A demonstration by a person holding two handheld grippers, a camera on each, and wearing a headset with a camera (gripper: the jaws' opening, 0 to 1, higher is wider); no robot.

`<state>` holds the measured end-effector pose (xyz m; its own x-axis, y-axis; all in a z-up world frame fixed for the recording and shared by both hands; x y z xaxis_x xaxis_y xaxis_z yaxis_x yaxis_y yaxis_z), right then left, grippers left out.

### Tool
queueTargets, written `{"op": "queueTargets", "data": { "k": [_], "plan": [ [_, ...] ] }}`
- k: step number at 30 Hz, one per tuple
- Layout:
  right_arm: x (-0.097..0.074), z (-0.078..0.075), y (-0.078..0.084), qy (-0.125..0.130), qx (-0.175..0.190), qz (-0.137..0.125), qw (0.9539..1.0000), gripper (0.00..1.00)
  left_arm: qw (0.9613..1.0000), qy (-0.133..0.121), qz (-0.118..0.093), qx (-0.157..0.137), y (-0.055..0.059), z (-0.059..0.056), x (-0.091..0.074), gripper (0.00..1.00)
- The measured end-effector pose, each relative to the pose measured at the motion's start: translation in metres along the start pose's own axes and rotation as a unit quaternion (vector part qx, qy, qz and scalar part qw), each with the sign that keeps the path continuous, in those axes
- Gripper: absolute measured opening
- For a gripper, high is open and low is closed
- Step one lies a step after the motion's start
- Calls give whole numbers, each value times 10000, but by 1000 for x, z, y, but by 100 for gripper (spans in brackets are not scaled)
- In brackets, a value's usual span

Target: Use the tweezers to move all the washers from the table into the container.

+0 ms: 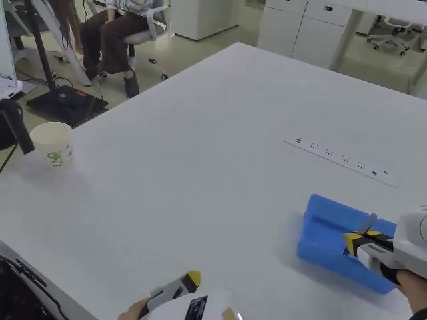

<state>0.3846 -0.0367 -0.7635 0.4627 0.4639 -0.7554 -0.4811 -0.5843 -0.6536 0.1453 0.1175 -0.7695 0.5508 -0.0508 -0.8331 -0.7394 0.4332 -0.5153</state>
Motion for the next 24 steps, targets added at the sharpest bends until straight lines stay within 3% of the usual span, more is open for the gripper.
{"op": "queueTargets", "data": {
  "k": [7, 24],
  "plan": [
    [-22, 2, -5, -22, 216, -310, 9993, 4, 10000, 5, -18, 28, -1, -1, 0, 80],
    [-40, 3, 15, 32, 528, -384, 9979, 3, 10000, -32, -23, 53, -1, 1, 0, 80]
  ]
}}
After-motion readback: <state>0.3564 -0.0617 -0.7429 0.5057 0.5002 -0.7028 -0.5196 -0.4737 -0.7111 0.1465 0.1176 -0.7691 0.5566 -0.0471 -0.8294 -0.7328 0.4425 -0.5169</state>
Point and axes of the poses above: the centre of the closed fingertips' face, and the gripper's own axes: x roughly forward along the fingers, z roughly to its left, y roughly out of its underside, the point moved 8 cm from there along -x, roughly backward along the fingers, and after that the axes turned 12 degrees about z, right-handed, at the moved point
